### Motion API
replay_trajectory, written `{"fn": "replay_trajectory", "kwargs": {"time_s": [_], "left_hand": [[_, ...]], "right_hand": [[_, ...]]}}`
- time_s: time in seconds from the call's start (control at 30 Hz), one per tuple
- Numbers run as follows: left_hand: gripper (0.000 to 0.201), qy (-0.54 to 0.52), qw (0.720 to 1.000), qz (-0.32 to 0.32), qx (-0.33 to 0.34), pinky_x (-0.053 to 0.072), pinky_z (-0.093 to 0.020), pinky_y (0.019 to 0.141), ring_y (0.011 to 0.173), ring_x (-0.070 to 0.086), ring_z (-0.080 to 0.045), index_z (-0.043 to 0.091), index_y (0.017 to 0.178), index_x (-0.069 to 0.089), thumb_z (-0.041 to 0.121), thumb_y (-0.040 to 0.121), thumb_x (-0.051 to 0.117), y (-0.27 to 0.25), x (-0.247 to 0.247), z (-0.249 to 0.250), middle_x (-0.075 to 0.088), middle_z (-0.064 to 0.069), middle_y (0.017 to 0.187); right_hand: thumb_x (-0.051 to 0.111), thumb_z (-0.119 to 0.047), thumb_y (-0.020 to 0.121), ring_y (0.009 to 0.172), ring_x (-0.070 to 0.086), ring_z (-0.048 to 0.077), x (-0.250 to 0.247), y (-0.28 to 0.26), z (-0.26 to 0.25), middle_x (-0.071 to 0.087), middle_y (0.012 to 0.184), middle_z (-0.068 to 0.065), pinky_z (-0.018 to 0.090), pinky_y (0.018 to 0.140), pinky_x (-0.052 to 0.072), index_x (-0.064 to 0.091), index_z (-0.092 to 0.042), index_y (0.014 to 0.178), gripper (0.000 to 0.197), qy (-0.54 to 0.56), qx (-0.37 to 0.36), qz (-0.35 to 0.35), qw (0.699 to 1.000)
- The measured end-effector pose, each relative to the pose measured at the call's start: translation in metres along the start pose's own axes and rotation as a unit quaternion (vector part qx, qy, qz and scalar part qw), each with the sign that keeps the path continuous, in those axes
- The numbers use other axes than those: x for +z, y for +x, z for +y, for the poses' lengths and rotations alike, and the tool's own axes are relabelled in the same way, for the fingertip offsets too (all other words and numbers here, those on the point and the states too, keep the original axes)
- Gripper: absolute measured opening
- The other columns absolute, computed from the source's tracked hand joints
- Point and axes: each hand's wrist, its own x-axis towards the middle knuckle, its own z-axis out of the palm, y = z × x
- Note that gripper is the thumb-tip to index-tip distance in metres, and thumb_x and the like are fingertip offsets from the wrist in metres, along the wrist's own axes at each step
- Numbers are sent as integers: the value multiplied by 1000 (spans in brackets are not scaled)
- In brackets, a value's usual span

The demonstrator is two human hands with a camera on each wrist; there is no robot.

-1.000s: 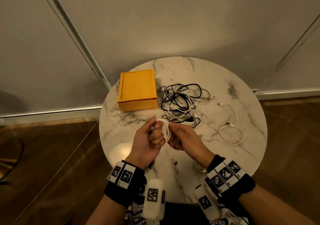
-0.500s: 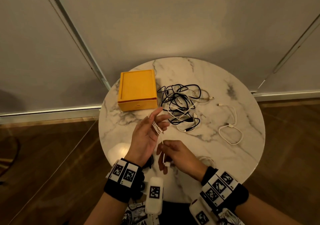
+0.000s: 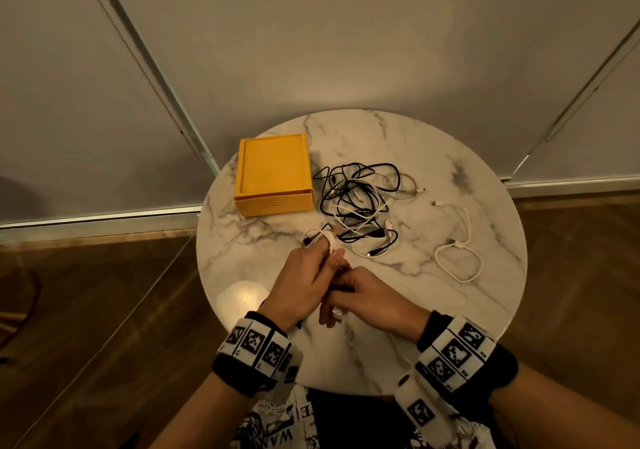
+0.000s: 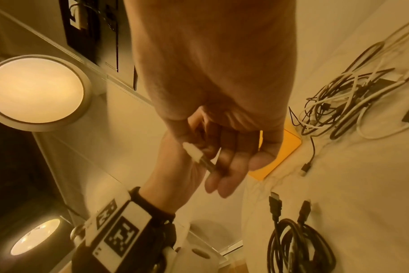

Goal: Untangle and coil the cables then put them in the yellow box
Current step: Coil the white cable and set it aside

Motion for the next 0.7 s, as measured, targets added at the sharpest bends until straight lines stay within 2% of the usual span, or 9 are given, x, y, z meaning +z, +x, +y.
{"fn": "replay_trajectory", "kwargs": {"time_s": [0.07,0.13,0.2,0.23,0.3,0.4,0.5,0.63,0.7], "left_hand": [[55,86,996,-31,14,50,-41,66,71,64,-20,4,114,58,49,97,32,0,0,-6,69,-6,84],[59,175,982,-60,27,47,-40,65,73,62,-26,8,111,59,52,96,24,2,-2,-9,68,-9,87],[59,218,972,-80,34,41,-36,59,67,59,-28,9,93,60,53,95,20,2,-7,-11,63,-8,75],[57,213,973,-87,33,37,-35,57,62,57,-25,11,86,60,52,96,22,1,-10,-13,58,-4,66],[49,152,981,-117,7,36,-28,57,54,53,-9,17,84,66,47,98,30,-3,-17,-16,50,5,55],[40,7,991,-125,-55,34,-15,55,48,48,-5,13,83,70,31,103,40,-11,-14,-11,47,7,49],[43,-152,975,-59,-151,30,-18,50,43,35,-8,4,78,65,27,103,40,-11,-5,-6,41,6,43],[42,-158,973,-19,-165,34,-23,52,45,40,-9,13,68,59,29,103,41,-9,5,-6,45,5,46],[44,-157,975,-25,-159,39,-26,53,52,48,-12,10,68,58,33,102,43,-10,8,-7,51,-5,52]], "right_hand": [[51,3,84,61,64,15,-4,-1,2,69,66,8,24,66,51,71,8,76,22,-55,-2,15,998],[53,-6,85,62,67,15,-11,-4,1,72,68,4,32,68,55,71,-3,74,22,-153,-19,52,987],[56,-17,90,62,66,8,-22,-6,-3,71,67,-3,34,69,54,68,-14,73,21,-254,-51,87,962],[56,-21,92,62,65,6,-28,-7,-5,70,66,-6,34,69,54,67,-17,74,22,-275,-64,100,954],[57,-21,93,63,65,6,-39,-7,-8,70,67,-6,35,69,54,69,-16,76,21,-262,-67,109,956],[58,-17,94,58,64,10,-44,-8,-8,70,68,-1,33,66,56,70,-12,80,19,-210,-41,70,974],[60,-17,95,49,57,14,-36,-9,-3,68,63,4,26,56,49,71,-10,88,15,-150,-33,41,987],[59,-13,95,48,54,19,-27,-10,1,65,60,6,28,54,46,64,-7,91,8,-83,-44,34,995],[60,-10,94,48,54,21,-22,-11,1,66,62,11,31,55,46,56,-2,93,9,-50,-48,23,997]]}}
